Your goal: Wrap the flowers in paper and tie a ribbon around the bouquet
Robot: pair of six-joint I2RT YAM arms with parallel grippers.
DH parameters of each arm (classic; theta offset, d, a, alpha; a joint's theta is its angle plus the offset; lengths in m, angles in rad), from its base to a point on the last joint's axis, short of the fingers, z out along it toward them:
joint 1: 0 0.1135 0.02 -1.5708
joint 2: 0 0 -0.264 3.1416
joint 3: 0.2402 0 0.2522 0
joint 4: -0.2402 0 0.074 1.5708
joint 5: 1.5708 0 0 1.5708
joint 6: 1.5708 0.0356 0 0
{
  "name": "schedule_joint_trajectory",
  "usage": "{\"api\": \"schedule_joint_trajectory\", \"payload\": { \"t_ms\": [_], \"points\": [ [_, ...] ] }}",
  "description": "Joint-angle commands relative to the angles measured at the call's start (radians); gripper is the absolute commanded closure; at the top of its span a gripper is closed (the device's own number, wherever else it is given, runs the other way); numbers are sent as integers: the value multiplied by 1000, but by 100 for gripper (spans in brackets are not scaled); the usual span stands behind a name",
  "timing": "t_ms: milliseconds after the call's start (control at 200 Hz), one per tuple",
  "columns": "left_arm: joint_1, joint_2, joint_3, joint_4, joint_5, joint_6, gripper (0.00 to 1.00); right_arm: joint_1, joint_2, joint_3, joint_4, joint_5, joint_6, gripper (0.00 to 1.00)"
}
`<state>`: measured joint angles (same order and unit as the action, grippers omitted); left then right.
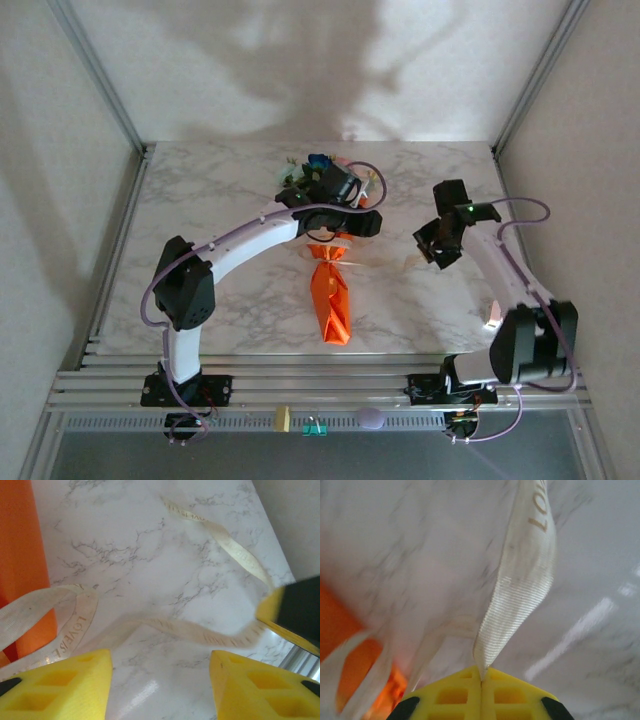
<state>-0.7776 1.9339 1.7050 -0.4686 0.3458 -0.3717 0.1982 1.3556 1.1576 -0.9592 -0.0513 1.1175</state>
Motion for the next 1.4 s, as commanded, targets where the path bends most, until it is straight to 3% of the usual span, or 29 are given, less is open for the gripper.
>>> {"api": "schedule_joint_trajectory", "payload": {
  "t_ms": [0,310,400,671,881,976,1141,1266,1396],
  "points": [
    [-8,-74,-56,57,38,96,42,44,-100,40,-135,-15,67,100],
    [-29,-254,-371,341,286,304,23,59,-120,128,-175,-71,91,100],
    [-69,-255,-395,393,263,360,20,59,-110,118,-150,-110,110,100],
    [-168,-152,-351,446,52,459,17,60,-127,105,-148,-142,122,100],
    [-177,-83,-266,463,44,442,18,60,-152,73,-133,-157,133,100],
    [-181,-59,-238,446,64,440,29,60,-160,68,-130,-157,134,100],
    [-178,-30,-186,371,87,436,77,60,-170,53,-119,-162,142,100],
    [-175,-62,-210,364,80,414,100,60,-171,32,-89,-178,142,100],
    [-162,-112,-217,297,27,388,100,60,-170,0,-24,-219,103,100]
  ]
}}
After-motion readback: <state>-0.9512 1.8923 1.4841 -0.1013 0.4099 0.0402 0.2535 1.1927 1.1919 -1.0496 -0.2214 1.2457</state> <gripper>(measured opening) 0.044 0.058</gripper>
